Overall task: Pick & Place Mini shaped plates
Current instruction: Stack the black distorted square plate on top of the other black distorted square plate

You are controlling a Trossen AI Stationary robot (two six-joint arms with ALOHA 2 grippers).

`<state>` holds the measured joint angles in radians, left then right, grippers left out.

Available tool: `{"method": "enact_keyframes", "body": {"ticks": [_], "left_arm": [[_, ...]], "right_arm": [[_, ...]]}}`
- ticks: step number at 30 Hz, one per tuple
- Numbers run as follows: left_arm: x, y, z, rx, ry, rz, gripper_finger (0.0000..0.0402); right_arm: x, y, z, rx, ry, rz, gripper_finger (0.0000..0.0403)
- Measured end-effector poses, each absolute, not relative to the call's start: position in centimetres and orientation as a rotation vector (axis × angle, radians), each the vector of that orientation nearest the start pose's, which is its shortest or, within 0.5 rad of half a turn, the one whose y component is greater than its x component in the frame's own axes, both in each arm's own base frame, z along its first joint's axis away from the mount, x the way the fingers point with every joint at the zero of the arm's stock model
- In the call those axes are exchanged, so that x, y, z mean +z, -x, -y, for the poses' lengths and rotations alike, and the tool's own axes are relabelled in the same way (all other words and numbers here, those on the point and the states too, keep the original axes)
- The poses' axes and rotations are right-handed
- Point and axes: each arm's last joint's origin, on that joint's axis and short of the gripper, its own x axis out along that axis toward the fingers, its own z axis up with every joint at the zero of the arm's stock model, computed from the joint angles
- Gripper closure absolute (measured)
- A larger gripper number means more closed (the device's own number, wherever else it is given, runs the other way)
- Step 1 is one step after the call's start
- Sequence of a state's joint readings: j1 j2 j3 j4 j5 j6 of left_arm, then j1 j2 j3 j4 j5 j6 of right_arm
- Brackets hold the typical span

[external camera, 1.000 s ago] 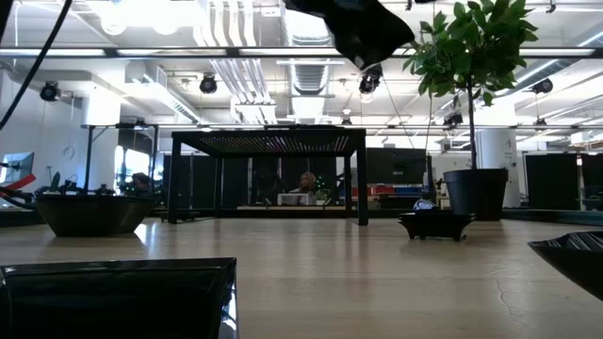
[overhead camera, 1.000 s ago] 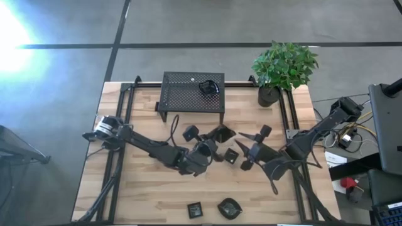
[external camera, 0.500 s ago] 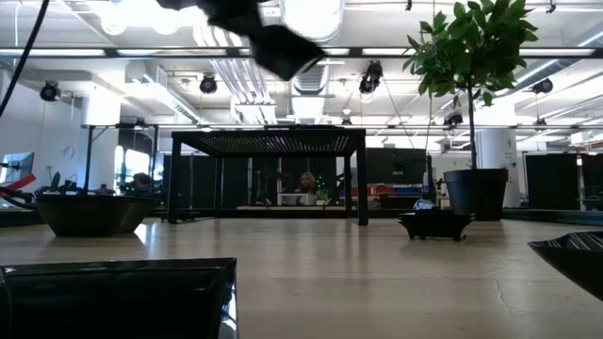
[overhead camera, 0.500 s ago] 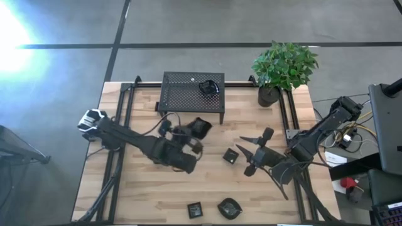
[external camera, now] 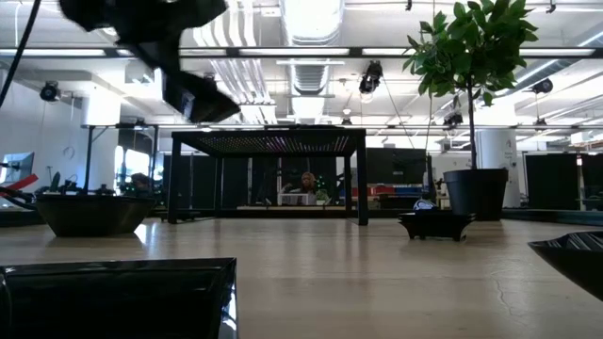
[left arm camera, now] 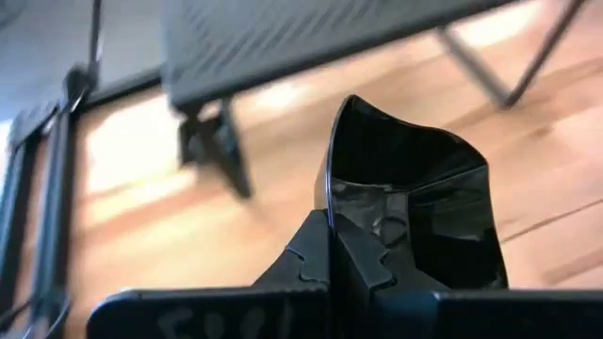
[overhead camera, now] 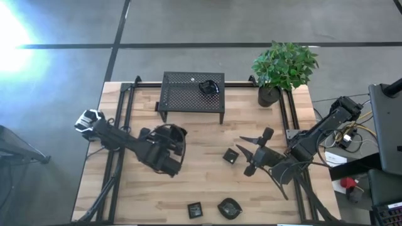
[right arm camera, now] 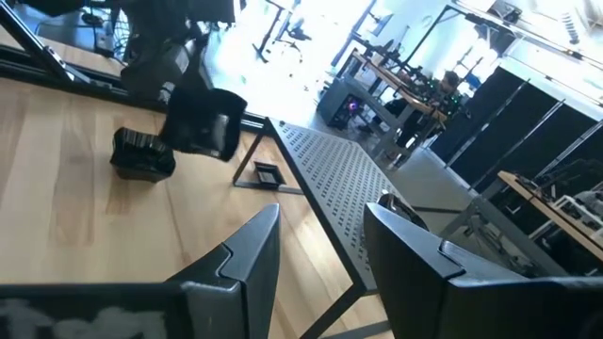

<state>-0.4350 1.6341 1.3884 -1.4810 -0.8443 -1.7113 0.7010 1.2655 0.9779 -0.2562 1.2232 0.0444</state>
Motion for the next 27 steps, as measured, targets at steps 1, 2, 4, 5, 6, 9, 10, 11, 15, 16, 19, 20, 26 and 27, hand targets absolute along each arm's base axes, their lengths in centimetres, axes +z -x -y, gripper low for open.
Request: {"method": "enact_keyframes", "body": {"ticks": [1,2,4,5,6,9,10,11,15,16,19,20,26,27], "left_arm": [[27.7,-25.6,9.7,1.207,0.412,-0.676,0.0401],[27.4,-25.3,9.8,1.222,0.427,-0.694,0.0401],[26.8,-24.9,10.0,1.242,0.447,-0.723,0.0401],[26.5,-24.6,10.1,1.250,0.459,-0.734,0.0401],[26.2,-24.3,10.2,1.257,0.472,-0.740,0.0401],[25.8,-23.3,10.2,1.278,0.509,-0.746,0.0401],[25.6,-23.0,10.2,1.284,0.516,-0.746,0.0401],[25.5,-22.6,10.3,1.289,0.526,-0.750,0.0401],[25.0,-21.5,10.3,1.289,0.559,-0.779,0.0401],[24.8,-21.3,10.3,1.285,0.569,-0.788,0.0402],[24.1,-20.6,10.4,1.270,0.600,-0.815,0.0402],[23.7,-20.4,10.4,1.263,0.612,-0.811,0.0402],[21.5,-19.8,10.3,1.214,0.697,-0.800,0.0402],[21.3,-19.6,10.2,1.214,0.701,-0.797,0.0402]], "right_arm": [[30.3,-21.6,-14.6,-0.515,0.408,-0.303,0.0254],[30.3,-21.6,-14.6,-0.515,0.408,-0.303,0.0254],[30.3,-21.6,-14.6,-0.515,0.408,-0.303,0.0253],[30.3,-21.6,-14.6,-0.515,0.408,-0.303,0.0253],[30.3,-21.6,-14.6,-0.515,0.408,-0.303,0.0253],[30.3,-21.6,-14.6,-0.515,0.408,-0.303,0.0252],[30.3,-21.5,-14.6,-0.515,0.408,-0.303,0.0252],[30.3,-21.5,-14.6,-0.515,0.408,-0.303,0.0252],[30.3,-21.6,-14.6,-0.516,0.408,-0.303,0.0252],[30.3,-21.6,-14.6,-0.516,0.408,-0.303,0.0252],[30.3,-21.6,-14.6,-0.516,0.408,-0.303,0.0252],[30.3,-21.6,-14.6,-0.516,0.408,-0.303,0.0252],[30.3,-21.6,-14.6,-0.516,0.408,-0.303,0.0252],[30.3,-21.6,-14.6,-0.516,0.409,-0.303,0.0252]]}}
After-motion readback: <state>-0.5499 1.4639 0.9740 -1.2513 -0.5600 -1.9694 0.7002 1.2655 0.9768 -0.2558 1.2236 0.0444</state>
